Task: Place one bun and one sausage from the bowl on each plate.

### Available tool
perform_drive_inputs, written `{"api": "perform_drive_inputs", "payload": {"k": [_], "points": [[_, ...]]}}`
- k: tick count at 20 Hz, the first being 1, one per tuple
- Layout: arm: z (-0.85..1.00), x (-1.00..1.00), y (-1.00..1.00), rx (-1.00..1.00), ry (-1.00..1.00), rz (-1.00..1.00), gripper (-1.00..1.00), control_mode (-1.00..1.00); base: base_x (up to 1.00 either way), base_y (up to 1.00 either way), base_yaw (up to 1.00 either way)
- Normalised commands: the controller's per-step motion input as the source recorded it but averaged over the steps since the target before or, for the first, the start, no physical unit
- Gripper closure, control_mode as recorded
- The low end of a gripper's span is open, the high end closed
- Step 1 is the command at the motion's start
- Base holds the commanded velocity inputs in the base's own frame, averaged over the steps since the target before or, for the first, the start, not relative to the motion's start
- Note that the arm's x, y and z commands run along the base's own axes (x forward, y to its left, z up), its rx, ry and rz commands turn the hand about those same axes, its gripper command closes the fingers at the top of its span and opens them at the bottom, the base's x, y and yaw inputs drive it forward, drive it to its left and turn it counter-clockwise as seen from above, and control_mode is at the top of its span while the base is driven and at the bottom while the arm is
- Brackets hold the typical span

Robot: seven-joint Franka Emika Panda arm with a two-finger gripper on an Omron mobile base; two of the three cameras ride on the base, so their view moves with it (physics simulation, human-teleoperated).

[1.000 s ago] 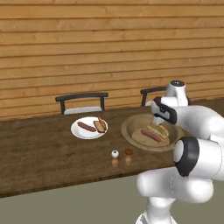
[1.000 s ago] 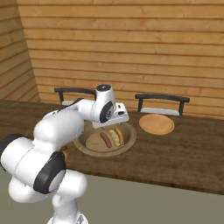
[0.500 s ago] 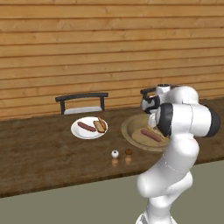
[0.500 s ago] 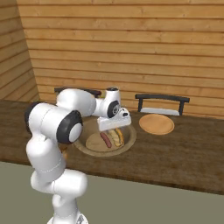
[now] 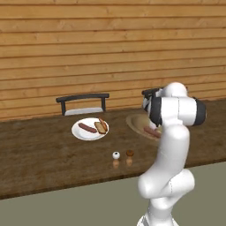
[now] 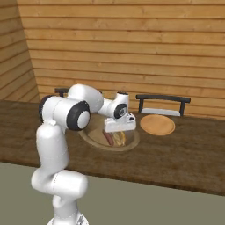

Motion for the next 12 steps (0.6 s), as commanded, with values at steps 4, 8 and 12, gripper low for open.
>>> {"api": "perform_drive_inputs", "payload": {"k": [4, 8, 12], "points": [[-0.88, 0.00, 0.00, 0.00, 0.01, -0.04, -1.00, -1.00, 0.00, 0.00, 0.00], [-1.00, -0.02, 0.11, 0.00, 0.05, -0.07, 1.00, -1.00, 0.00, 0.00, 0.00], [-0.76, -0.41, 0.00, 0.01, -0.02, -0.09, 1.00, -1.00, 0.00, 0.00, 0.00]]}}
